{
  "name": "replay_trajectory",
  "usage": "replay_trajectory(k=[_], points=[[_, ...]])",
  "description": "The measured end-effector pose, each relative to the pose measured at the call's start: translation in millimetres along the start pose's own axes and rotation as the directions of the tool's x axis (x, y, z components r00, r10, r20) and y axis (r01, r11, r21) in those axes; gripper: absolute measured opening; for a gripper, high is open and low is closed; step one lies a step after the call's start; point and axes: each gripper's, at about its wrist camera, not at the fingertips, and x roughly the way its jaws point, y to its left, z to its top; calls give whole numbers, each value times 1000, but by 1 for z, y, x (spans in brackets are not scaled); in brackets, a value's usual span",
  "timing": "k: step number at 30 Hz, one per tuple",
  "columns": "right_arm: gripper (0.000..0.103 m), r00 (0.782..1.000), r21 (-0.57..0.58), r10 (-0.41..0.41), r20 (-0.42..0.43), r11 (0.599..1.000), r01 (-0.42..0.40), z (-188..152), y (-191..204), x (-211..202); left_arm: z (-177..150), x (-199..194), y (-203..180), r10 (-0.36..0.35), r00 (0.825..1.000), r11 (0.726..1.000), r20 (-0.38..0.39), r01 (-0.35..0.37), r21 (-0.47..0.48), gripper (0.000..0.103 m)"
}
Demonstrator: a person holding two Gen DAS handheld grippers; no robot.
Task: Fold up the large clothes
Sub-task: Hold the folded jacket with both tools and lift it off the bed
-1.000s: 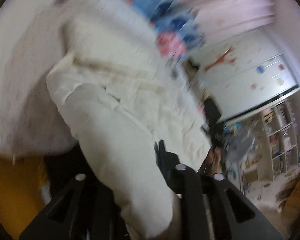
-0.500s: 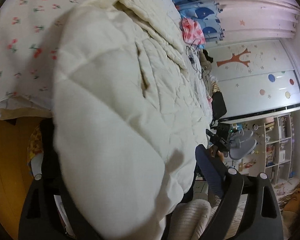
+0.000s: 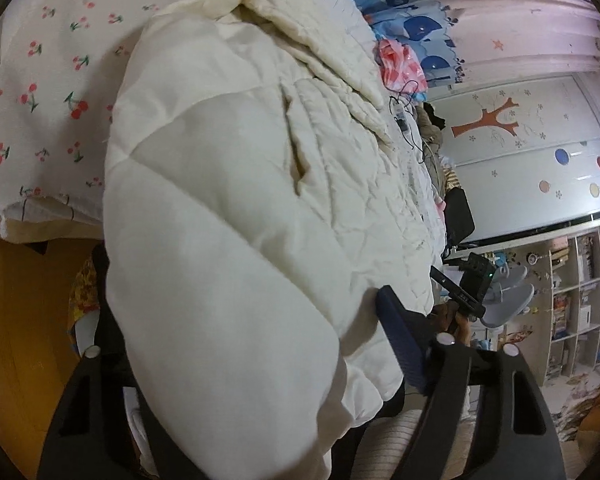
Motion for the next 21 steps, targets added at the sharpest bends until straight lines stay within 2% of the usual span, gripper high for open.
replay_trajectory(k=[3,5,7,9,10,11,12,13,14,16,17,20,21], points=[[58,999,-41,-46,-1,998,46,1,8,-1,0,-1,-3,27,1000,1000,6,-27,8,74],[58,999,-41,-40,-6,998,40,0,7,-1,-1,0,-2,36,999,999,1,-36,3,78],[59,1000,-2,11,-14,1000,-11,-1,-2,1,-3,1,-1,44,999,999,-6,-44,1,79],[56,991,69,135,-17,989,-133,-6,-17,5,-6,1,0,44,999,999,-10,-44,2,79],[44,982,103,190,-15,977,-188,-8,-23,7,-8,0,-1,46,999,999,-1,-46,14,78],[35,961,159,276,-2,949,-272,-12,-33,11,-10,-2,-2,49,999,999,8,-49,21,71],[31,943,196,333,24,923,-331,-16,-41,12,-12,-5,-4,44,999,999,23,-45,24,63],[24,931,216,361,46,907,-362,-18,-45,12,-12,-7,-5,35,999,999,30,-36,20,45],[19,909,249,407,92,874,-416,-20,-51,10,-12,-11,-7,38,998,999,45,-38,16,34],[15,875,262,457,159,835,-484,-17,-55,2,-10,-24,-17,32,995,999,93,-35,27,23],[15,850,253,486,203,813,-525,-12,-54,-5,-8,-31,-23,18,993,999,118,-23,37,19],[14,800,217,534,274,776,-592,1,-49,-21,-6,-57,-45,-43,981,995,191,24,98,16],[14,797,209,538,275,775,-596,3,-48,-23,-6,-62,-49,-46,980,993,194,24,114,16]])
